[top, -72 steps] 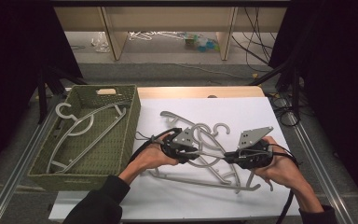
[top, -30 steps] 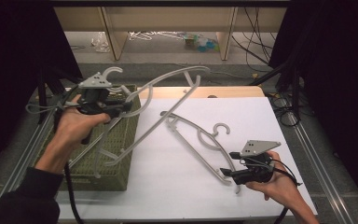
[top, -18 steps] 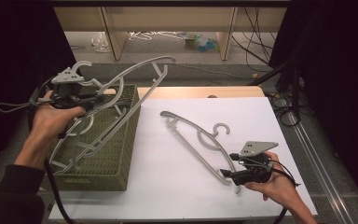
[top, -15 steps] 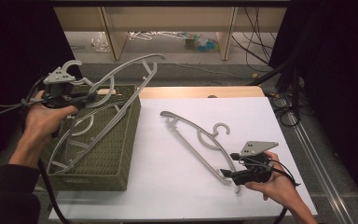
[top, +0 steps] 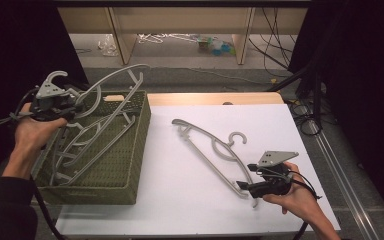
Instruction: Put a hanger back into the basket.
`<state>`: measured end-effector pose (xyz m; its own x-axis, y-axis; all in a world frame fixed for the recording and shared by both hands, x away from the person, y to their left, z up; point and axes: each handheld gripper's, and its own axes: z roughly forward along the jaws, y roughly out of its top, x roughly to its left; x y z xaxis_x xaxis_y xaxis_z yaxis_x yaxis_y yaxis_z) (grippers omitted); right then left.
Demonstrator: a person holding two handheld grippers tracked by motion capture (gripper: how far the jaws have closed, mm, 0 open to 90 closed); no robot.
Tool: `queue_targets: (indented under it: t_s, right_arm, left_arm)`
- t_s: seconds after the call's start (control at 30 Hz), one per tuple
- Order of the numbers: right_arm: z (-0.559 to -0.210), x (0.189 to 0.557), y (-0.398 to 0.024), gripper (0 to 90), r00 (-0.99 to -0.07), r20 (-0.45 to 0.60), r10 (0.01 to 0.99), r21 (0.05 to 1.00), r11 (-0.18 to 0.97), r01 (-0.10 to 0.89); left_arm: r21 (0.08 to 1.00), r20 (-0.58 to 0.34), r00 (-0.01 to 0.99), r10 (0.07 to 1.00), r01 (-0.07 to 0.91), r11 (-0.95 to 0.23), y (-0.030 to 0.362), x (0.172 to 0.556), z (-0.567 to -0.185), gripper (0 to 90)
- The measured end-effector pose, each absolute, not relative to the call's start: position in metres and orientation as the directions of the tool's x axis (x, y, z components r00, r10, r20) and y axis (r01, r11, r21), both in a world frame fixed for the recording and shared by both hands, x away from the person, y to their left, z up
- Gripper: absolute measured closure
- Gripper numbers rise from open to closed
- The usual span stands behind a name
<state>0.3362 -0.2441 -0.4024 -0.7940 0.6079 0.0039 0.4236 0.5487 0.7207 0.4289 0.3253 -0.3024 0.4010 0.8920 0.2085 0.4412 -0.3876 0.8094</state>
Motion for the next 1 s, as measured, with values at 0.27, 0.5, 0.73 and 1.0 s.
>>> queue_targets:
  t_s: [0.27,0.5,0.73,1.0]
  right_arm:
    - [-0.403,0.337,-0.243,29.7,-0.789,0.009,0.614,0.723,0.541,0.429]
    - [-0.404,0.336,-0.242,27.4,-0.789,0.022,0.614,0.716,0.541,0.441]
    - [-0.405,0.337,-0.243,25.6,-0.782,0.029,0.623,0.711,0.537,0.454]
    - [-0.406,0.338,-0.243,25.8,-0.787,0.026,0.617,0.712,0.541,0.448]
  left_arm:
    - [0.748,0.269,0.401,0.876,0.486,-0.452,0.339,0.432,-0.327,81.7]
    - [0.715,0.291,0.396,0.871,0.514,-0.473,0.342,0.433,-0.343,81.7]
    - [0.685,0.275,0.405,0.872,0.554,-0.473,0.345,0.436,-0.359,81.7]
    - [0.667,0.255,0.392,0.884,0.591,-0.454,0.347,0.440,-0.373,81.6]
